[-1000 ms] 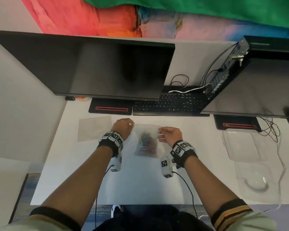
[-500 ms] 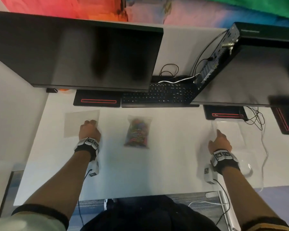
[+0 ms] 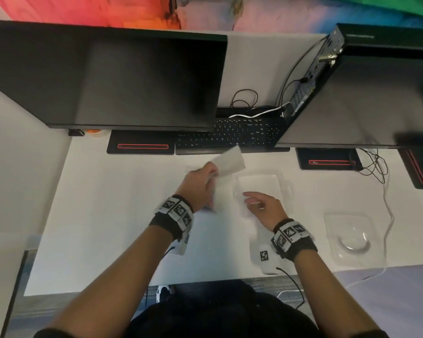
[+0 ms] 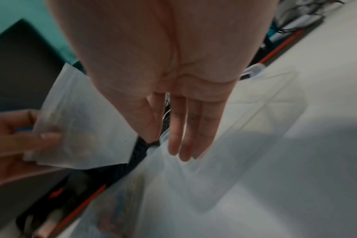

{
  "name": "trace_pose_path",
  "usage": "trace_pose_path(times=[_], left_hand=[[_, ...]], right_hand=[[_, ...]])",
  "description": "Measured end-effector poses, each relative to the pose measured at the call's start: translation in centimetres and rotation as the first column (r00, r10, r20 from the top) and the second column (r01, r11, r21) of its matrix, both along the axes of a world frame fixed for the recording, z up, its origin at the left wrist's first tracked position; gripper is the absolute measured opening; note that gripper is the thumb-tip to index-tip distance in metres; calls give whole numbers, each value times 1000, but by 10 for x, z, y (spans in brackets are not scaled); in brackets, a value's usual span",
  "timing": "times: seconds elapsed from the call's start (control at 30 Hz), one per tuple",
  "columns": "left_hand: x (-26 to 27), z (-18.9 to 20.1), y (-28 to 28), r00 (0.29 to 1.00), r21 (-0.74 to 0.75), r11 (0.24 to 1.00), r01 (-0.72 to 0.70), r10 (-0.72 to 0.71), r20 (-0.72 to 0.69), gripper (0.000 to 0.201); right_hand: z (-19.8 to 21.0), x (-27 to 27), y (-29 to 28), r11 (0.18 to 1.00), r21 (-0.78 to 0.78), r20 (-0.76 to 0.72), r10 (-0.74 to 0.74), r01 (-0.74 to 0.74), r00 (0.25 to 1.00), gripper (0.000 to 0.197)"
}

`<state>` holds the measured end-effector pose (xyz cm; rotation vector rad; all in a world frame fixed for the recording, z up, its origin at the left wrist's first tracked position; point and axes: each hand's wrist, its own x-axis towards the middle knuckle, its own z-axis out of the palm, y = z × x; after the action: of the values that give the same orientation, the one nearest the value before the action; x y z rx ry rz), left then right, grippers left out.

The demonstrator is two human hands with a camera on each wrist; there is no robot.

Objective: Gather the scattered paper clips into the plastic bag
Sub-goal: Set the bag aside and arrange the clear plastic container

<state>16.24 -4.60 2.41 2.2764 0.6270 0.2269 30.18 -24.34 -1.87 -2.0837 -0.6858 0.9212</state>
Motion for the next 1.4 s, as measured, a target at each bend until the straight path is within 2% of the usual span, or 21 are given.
trace_pose_path(times=[0.07,0.1,0.2,0.27,0.33,0.4,0.43,0.57,0.67,0.73,0.8,0.83,0.9,0.93,0.97,1.0,1.1,1.2,1.3,1.4], left_hand=[[22,-1,-21,991,38,994,105,-102,-83,24],[31,-4,-30,978,54,985,164,-155,-142,33],[52,-18,-55,928,9,953,303,-293,-229,61],[61,-27,-68,897,5,927,374,-360,-258,63],[68,-34,-78,864,6,918,397,-372,-339,56],[72,-42,-81,848,-41,924,380,-366,-382,48],[74,-46,-80,849,-68,927,369,-366,-381,45],[87,-49,-76,869,-95,950,298,-311,-385,38],[96,-48,-77,916,30,973,228,-204,-344,48],[102,-50,-78,915,118,966,228,-171,-367,55],[107,-55,-80,855,214,920,328,-193,-482,53],[109,-56,-81,813,252,885,391,-204,-546,52],[109,-57,-82,778,282,856,434,-198,-596,55],[108,-58,-82,784,278,864,419,-191,-590,59],[106,-56,-80,800,271,879,392,-181,-572,64],[104,-54,-78,825,265,898,351,-163,-541,66],[94,-38,-65,925,244,955,169,-68,-375,60],[81,-28,-51,973,156,987,-44,77,-218,46],[68,-28,-41,948,58,967,-246,253,-195,36],[58,-32,-42,914,-68,946,-318,287,-287,34]], right_hand=[[6,11,-13,983,105,-79,-140,148,987,30],[9,20,-23,967,115,-43,-223,226,974,29],[14,53,-69,904,40,247,-421,425,873,25],[8,76,-110,830,-83,431,-469,551,771,33],[-5,94,-150,687,-359,549,-392,632,738,65],[-17,101,-181,540,-540,558,-344,646,755,96],[-21,102,-192,503,-579,536,-360,642,764,106],[-31,104,-213,484,-614,450,-435,624,780,126],[-23,104,-207,452,-678,445,-376,580,813,132],[-20,105,-202,437,-729,416,-330,528,847,131],[-19,109,-200,475,-730,371,-328,491,869,121],[-20,112,-199,555,-675,322,-371,486,871,106],[-10,119,-196,758,-434,130,-481,486,867,56],[2,122,-191,824,-290,3,-509,488,861,33],[18,124,-185,861,-160,-105,-502,483,859,21],[36,127,-177,888,-54,-158,-460,457,874,19],[87,134,-144,926,168,-126,-319,337,939,28],[104,132,-101,923,280,-179,-221,265,959,29],[74,119,-58,944,228,-325,-157,238,933,35],[24,107,-28,971,130,-296,-153,199,943,48]])
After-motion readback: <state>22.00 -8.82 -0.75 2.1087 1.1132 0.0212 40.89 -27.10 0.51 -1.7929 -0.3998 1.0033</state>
